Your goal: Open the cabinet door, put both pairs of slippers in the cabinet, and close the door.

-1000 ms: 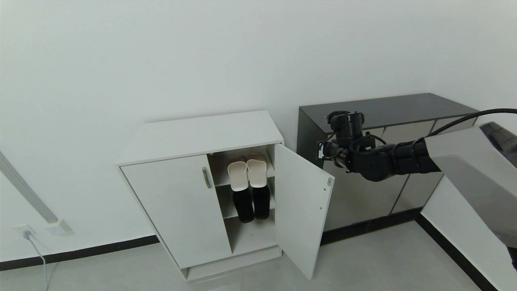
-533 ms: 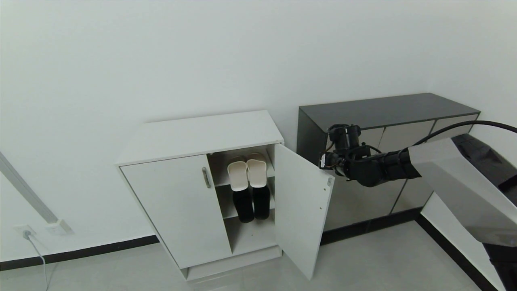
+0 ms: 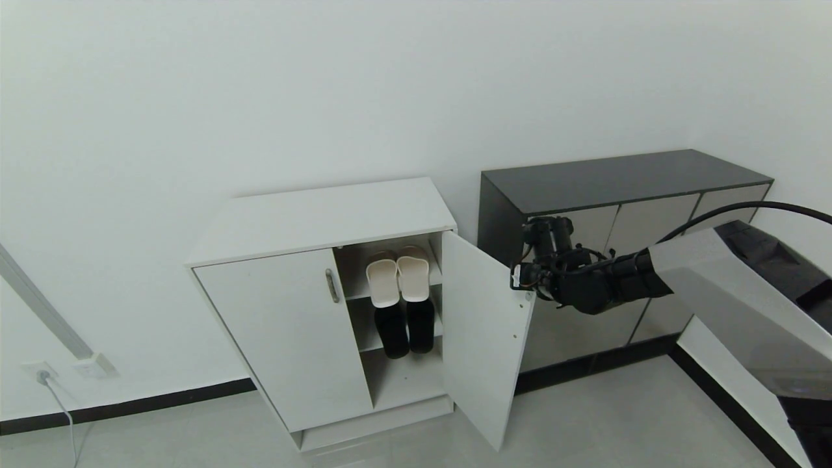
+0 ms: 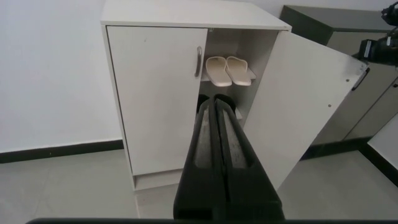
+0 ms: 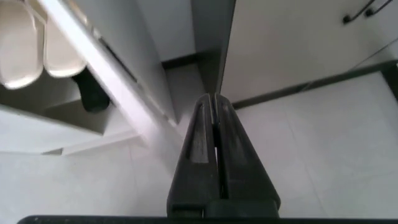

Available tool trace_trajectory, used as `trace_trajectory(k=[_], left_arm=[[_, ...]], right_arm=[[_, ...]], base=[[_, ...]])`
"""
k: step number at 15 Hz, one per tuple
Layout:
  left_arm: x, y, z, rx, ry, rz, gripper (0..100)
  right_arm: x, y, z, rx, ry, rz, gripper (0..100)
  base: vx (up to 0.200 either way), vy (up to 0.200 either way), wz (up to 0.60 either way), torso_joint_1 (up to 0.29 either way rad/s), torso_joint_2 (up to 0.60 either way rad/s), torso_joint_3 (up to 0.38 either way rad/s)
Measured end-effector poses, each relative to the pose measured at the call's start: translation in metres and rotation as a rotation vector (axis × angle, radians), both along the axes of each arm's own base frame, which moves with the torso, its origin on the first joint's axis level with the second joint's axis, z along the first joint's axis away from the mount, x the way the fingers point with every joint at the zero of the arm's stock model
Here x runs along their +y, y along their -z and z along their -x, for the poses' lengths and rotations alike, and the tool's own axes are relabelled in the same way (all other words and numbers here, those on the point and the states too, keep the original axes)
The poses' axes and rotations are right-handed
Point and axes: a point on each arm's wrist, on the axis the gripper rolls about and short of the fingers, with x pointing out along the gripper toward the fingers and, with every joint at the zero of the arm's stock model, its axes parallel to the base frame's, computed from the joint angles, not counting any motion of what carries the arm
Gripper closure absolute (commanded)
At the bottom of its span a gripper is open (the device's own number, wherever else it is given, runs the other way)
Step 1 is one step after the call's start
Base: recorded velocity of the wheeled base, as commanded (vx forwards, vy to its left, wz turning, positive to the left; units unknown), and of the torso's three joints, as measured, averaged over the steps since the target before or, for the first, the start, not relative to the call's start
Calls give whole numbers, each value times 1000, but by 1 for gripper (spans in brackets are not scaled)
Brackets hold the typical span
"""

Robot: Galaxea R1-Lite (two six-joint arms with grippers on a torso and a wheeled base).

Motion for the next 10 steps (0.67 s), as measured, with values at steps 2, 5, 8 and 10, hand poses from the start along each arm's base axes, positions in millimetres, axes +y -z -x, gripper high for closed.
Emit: trace_trajectory(k=[2, 5, 8, 10], left_arm=[[0, 0, 0, 0, 1, 0, 100], [0, 0, 0, 0, 1, 0, 100], [0, 0, 0, 0, 1, 0, 100], [0, 0, 0, 0, 1, 0, 100]], right_arm=[[9, -1, 19, 32, -40, -12, 100], [29, -12, 55, 40, -141, -37, 100], [47, -23, 90, 45, -271, -70, 100], [52, -32, 104, 38, -312, -81, 100]], base=[[0, 0, 0, 0, 0, 0], [0, 0, 0, 0, 0, 0], [0, 0, 0, 0, 0, 0], [0, 0, 0, 0, 0, 0]])
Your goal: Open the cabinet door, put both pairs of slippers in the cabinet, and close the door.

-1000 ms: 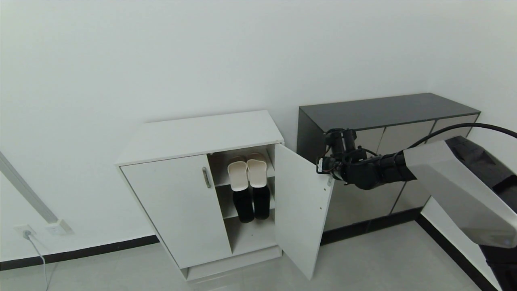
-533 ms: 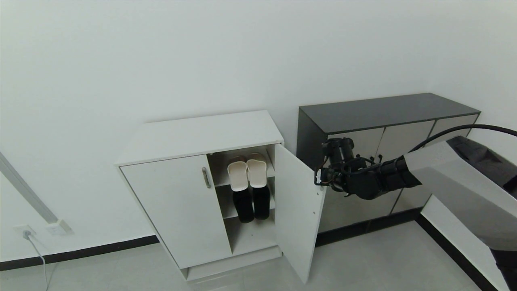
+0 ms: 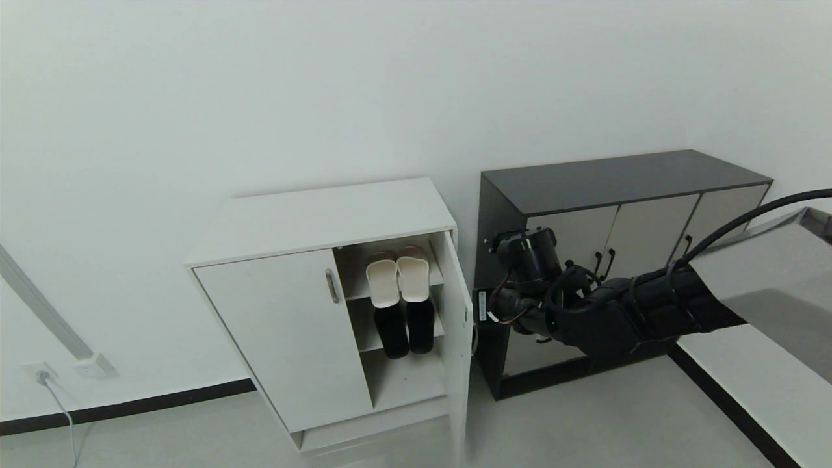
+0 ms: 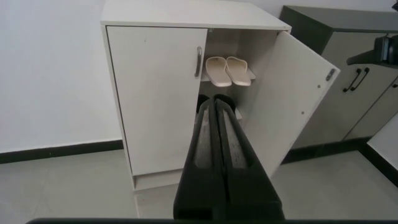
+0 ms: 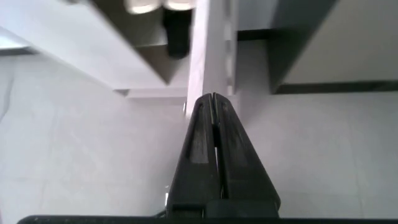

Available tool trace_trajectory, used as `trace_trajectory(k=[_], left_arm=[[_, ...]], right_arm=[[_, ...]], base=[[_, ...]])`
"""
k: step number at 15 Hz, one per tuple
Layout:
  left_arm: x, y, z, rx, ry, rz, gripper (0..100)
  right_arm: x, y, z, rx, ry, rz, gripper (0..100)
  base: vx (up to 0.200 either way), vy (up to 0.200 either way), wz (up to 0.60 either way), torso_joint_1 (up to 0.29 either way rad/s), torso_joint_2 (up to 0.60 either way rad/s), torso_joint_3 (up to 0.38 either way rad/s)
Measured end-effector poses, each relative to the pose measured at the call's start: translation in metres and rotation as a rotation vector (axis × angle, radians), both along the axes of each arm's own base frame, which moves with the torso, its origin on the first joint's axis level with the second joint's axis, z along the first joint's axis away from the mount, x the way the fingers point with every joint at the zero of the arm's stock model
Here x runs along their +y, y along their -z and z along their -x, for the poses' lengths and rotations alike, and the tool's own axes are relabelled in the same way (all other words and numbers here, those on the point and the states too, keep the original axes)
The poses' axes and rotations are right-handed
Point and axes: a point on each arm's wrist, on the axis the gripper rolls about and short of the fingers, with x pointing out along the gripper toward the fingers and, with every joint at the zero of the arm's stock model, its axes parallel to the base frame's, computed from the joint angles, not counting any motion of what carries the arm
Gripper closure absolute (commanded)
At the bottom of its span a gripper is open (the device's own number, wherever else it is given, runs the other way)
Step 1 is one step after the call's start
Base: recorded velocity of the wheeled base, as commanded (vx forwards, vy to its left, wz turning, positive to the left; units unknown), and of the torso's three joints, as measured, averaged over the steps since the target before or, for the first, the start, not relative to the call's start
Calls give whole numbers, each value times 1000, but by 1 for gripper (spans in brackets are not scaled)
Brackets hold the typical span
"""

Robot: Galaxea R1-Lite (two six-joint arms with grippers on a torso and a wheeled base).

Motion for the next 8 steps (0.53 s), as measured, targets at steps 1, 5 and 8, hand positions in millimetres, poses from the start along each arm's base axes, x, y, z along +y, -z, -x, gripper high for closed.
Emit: trace_trajectory(k=[1, 5, 8], left_arm=[[0, 0, 0, 0, 0, 0, 100], [0, 0, 0, 0, 0, 0, 100], [0, 0, 0, 0, 0, 0, 100]], right_arm=[[0, -2, 2, -4, -4, -2, 100], [-7, -2, 7, -52, -31, 20, 100], [-12, -2, 14, -107, -55, 41, 100]], base=[[0, 0, 0, 0, 0, 0], [0, 0, 0, 0, 0, 0], [0, 0, 0, 0, 0, 0]])
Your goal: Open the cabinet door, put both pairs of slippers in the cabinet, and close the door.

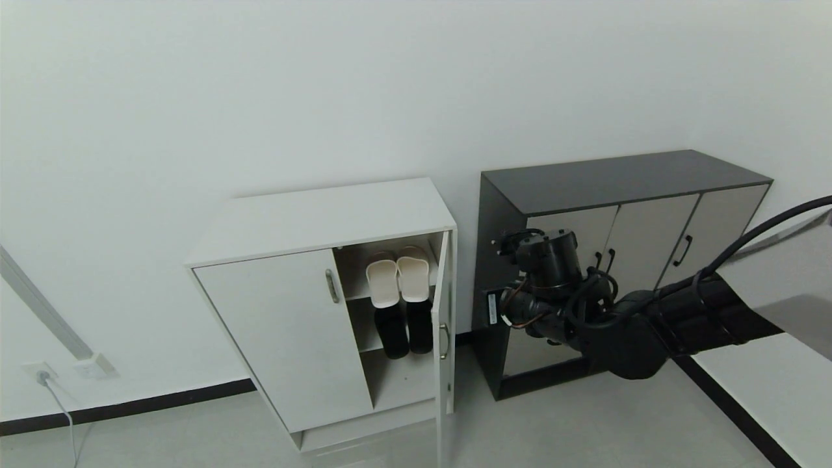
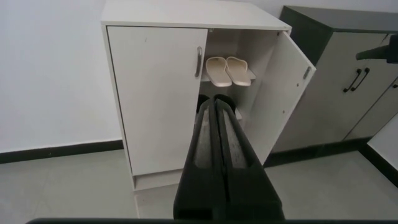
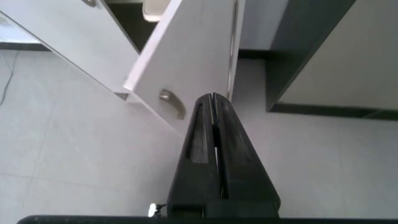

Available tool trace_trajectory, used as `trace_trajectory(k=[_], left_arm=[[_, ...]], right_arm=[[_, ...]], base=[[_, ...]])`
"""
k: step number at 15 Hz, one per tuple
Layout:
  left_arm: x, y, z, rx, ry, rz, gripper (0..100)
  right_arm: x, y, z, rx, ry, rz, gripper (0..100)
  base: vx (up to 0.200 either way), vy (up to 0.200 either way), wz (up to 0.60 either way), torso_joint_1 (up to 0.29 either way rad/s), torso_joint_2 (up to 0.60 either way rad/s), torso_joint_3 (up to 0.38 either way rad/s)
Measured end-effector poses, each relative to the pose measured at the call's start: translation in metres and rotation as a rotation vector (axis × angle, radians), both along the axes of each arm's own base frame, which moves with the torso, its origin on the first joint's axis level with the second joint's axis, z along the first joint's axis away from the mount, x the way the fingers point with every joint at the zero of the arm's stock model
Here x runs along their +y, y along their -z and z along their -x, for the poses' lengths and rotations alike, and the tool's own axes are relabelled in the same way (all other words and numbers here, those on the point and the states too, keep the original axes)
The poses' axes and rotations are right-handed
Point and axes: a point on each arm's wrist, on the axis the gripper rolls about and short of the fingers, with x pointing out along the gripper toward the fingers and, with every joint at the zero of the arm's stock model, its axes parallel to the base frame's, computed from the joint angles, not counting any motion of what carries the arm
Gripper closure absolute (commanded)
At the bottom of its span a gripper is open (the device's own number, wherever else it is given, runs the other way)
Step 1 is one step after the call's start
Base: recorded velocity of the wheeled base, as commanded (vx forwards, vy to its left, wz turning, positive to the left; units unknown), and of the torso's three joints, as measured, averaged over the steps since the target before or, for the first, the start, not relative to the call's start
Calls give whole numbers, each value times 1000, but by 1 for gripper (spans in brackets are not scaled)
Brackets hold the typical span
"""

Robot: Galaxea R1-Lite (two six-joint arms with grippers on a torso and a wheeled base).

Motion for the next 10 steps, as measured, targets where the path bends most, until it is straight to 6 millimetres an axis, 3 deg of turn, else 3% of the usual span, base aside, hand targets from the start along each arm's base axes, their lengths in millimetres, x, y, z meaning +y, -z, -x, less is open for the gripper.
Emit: trace_trajectory(k=[1, 7, 10], left_arm=[[0, 0, 0, 0, 0, 0, 100], [0, 0, 0, 0, 0, 0, 100], [0, 0, 0, 0, -1, 0, 100]], right_arm=[[-1, 0, 2, -7, -3, 2, 100], [-2, 5, 8, 8, -28, 6, 100], [-4, 5, 7, -8, -39, -6, 100]], base=[[0, 0, 0, 0, 0, 0], [0, 0, 600, 2, 4, 2], [0, 0, 0, 0, 0, 0]])
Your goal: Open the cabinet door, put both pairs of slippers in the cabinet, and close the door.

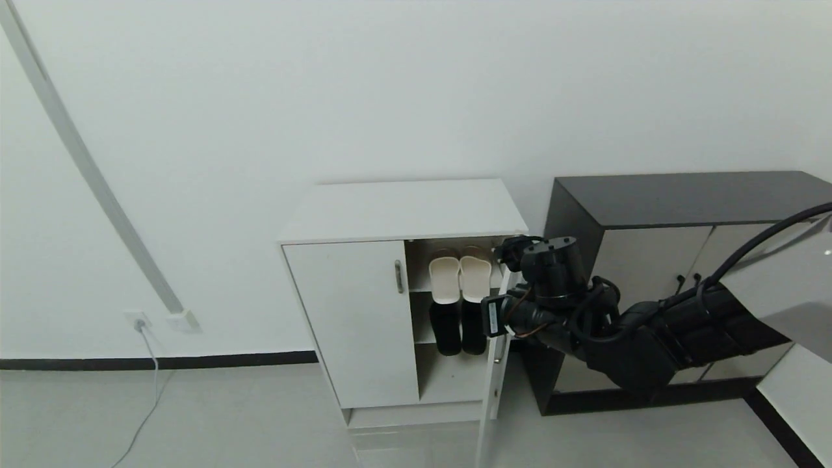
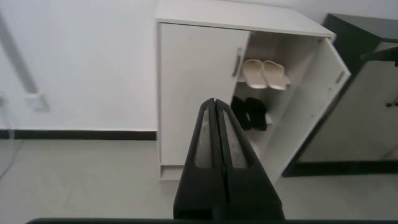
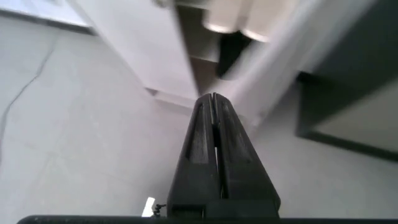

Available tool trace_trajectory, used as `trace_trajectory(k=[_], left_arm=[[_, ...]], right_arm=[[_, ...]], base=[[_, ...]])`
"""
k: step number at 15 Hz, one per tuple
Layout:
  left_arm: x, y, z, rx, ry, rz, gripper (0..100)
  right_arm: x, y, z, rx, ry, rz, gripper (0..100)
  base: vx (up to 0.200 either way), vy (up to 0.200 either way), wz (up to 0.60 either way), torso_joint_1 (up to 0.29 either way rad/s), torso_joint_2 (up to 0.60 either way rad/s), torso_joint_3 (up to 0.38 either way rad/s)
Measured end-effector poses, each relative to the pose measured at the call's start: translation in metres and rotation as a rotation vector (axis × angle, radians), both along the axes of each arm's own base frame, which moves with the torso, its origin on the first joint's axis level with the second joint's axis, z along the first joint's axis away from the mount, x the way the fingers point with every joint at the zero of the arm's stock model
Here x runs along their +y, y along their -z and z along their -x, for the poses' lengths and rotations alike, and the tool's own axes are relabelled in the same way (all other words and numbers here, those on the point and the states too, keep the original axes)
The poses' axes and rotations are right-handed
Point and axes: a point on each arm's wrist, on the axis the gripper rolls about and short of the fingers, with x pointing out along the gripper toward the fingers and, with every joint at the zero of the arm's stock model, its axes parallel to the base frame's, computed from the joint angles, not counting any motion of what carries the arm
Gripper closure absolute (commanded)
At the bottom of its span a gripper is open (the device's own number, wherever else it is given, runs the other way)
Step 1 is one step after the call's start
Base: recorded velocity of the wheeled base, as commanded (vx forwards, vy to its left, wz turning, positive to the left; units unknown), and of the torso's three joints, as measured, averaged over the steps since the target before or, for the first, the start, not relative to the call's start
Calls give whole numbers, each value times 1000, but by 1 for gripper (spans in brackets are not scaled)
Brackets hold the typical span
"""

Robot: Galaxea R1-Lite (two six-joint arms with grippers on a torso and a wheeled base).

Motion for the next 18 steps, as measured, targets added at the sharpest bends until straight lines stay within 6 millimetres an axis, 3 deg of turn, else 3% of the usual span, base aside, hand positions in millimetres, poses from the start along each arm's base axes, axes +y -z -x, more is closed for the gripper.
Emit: trace_trajectory(k=[6, 15, 18], left_arm=[[0, 0, 0, 1, 1, -1, 100], [0, 0, 0, 0, 2, -2, 100], [0, 0, 0, 1, 1, -1, 100]], right_arm=[[-22, 4, -2, -29, 32, 46, 100], [-67, 30, 34, 96, 75, 134, 100], [-70, 38, 41, 93, 72, 132, 100]], base=[[0, 0, 0, 0, 0, 0], [200, 0, 0, 3, 2, -1], [0, 0, 0, 0, 0, 0]])
